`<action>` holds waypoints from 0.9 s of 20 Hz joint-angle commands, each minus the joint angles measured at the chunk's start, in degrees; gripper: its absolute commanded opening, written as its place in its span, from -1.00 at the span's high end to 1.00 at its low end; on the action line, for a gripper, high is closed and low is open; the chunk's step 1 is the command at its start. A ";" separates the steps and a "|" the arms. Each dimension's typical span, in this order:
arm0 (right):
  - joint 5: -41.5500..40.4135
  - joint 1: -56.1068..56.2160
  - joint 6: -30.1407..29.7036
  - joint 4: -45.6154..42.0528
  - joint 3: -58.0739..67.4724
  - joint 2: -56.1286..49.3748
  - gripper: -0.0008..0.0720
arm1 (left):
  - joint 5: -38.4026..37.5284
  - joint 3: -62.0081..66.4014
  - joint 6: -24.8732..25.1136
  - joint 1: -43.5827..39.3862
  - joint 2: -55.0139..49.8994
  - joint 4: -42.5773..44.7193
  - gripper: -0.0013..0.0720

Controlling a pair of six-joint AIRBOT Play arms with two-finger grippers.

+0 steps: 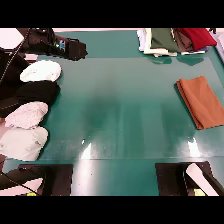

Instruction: Fold the shirts.

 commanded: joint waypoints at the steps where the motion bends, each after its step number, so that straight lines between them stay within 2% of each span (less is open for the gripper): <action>1: 1.51 5.64 0.04 9.55 3.19 1.81 -0.42 | 0.72 0.00 0.09 -0.02 0.00 -0.04 0.91; 6: 0.83 27.98 0.04 10.01 3.30 2.38 -0.42 | 2.23 0.00 0.13 -0.02 0.00 -0.07 0.91; 9: -2.43 38.60 0.04 10.10 3.30 2.32 -0.36 | 4.37 0.00 0.13 -0.02 0.00 -0.07 0.90; 10: -3.26 41.31 0.04 10.08 3.30 2.29 -0.06 | 5.03 0.00 0.13 -0.02 0.00 -0.07 0.90; 11: -3.65 43.63 0.04 10.08 3.30 2.32 0.37 | 5.62 0.00 0.13 -0.02 0.00 -0.07 0.91; 12: -3.89 45.68 0.02 10.10 3.30 2.32 0.89 | 6.05 0.00 0.11 -0.02 0.00 -0.07 0.90; 18: -3.80 49.35 0.07 10.27 3.30 2.32 0.93 | 8.11 0.00 0.11 -0.02 0.00 -0.07 0.90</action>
